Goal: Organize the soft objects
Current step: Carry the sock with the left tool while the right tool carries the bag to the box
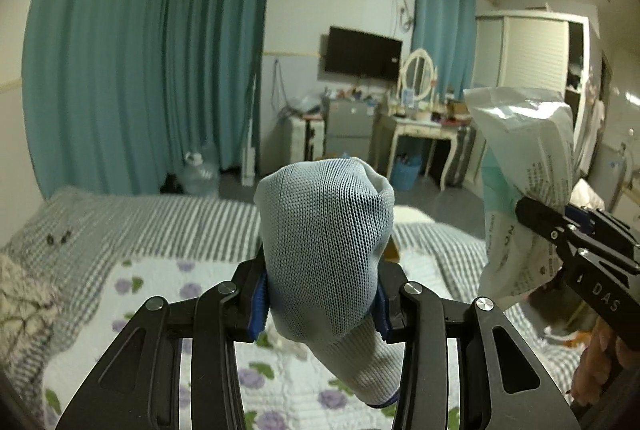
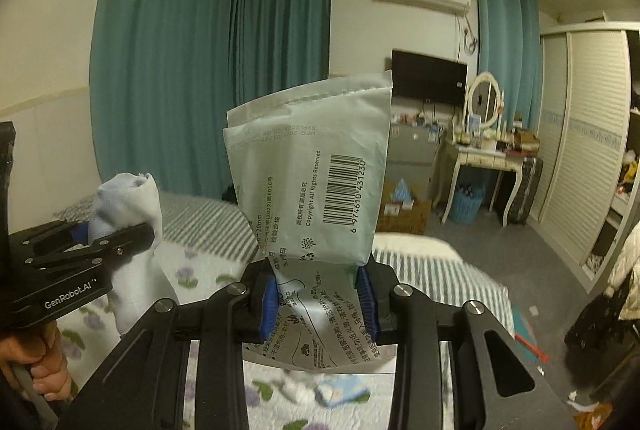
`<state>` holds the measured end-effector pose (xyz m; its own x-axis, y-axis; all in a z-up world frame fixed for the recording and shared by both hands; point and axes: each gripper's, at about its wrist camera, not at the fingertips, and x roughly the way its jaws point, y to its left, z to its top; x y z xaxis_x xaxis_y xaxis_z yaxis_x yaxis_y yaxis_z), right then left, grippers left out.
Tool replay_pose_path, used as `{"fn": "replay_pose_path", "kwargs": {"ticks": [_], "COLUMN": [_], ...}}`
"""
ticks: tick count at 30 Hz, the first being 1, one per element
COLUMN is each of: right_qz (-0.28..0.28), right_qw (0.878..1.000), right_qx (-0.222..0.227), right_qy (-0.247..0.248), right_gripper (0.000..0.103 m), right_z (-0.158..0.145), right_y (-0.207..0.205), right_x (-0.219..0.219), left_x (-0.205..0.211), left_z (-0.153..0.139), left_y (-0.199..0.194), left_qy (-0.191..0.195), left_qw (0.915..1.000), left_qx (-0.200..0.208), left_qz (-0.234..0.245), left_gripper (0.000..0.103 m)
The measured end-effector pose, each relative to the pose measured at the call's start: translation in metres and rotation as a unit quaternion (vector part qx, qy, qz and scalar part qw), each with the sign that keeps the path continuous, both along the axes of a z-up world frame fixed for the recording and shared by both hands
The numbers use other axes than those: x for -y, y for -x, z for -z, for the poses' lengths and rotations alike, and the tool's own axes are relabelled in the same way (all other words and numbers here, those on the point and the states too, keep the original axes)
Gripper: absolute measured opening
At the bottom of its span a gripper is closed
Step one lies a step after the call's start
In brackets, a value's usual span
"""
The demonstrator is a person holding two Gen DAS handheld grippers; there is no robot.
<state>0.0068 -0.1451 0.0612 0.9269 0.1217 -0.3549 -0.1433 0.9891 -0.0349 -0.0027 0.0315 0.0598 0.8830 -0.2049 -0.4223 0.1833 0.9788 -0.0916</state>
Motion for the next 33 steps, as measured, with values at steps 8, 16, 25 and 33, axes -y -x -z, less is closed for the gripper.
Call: {"fn": "replay_pose_path", "kwargs": {"ticks": [8,16,25,33], "right_qz": [0.005,0.013,0.019,0.007], "right_qw": [0.999,0.999,0.999,0.993], "right_qx": [0.034,0.031,-0.025,-0.114], "right_qy": [0.004,-0.002,0.015,0.029], "right_gripper": [0.033,0.033,0.034,0.035], "right_z": [-0.032,-0.029,0.028,0.113], "right_y": [-0.036,-0.101,-0.197,-0.28], "right_x": [0.003,0.017,0.025,0.02], "left_x": [0.009,0.019,0.033,0.05], "left_z": [-0.028,-0.019,0.031,0.11], "left_y": [-0.048,-0.121,-0.211,-0.284], "left_qy": [-0.009,-0.008,-0.012,-0.019], "left_qw": [0.9989,0.9991,0.9998,0.9922], "left_qx": [0.045,0.041,-0.018,-0.122], "left_qz": [0.007,0.001,-0.001,0.014], "left_gripper": [0.04,0.04,0.04,0.04]}}
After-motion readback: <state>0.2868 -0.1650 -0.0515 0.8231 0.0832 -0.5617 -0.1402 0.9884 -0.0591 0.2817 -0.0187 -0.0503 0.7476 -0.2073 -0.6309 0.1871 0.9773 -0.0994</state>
